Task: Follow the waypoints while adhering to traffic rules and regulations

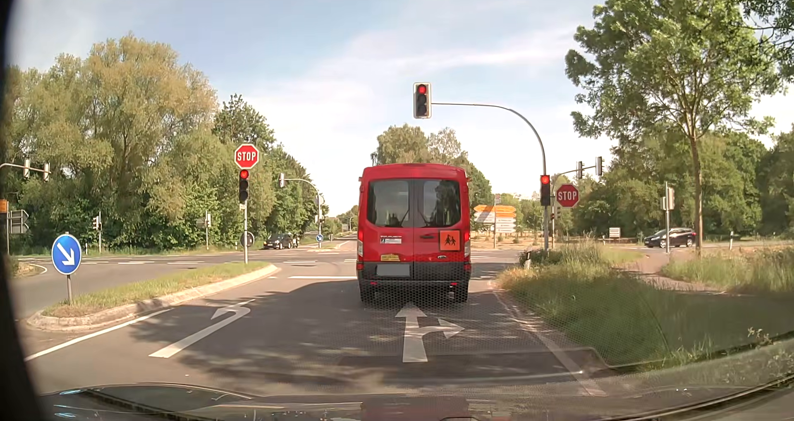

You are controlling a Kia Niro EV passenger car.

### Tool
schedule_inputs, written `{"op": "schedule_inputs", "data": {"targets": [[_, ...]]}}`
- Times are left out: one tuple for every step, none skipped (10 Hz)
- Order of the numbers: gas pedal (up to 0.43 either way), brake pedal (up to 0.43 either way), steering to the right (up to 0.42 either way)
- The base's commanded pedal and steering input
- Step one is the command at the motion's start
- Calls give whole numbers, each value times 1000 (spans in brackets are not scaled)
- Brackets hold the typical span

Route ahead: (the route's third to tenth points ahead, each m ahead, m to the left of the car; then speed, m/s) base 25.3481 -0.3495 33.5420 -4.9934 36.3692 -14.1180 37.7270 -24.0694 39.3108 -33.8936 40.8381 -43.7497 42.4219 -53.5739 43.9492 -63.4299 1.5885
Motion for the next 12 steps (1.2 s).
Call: {"op": "schedule_inputs", "data": {"targets": [[0,140,-5],[0,128,-6],[0,128,-6],[0,122,-6],[0,116,-6],[0,110,-6],[0,110,-6],[0,110,-6],[0,110,-6],[0,104,-5],[0,91,-6],[0,79,-6]]}}
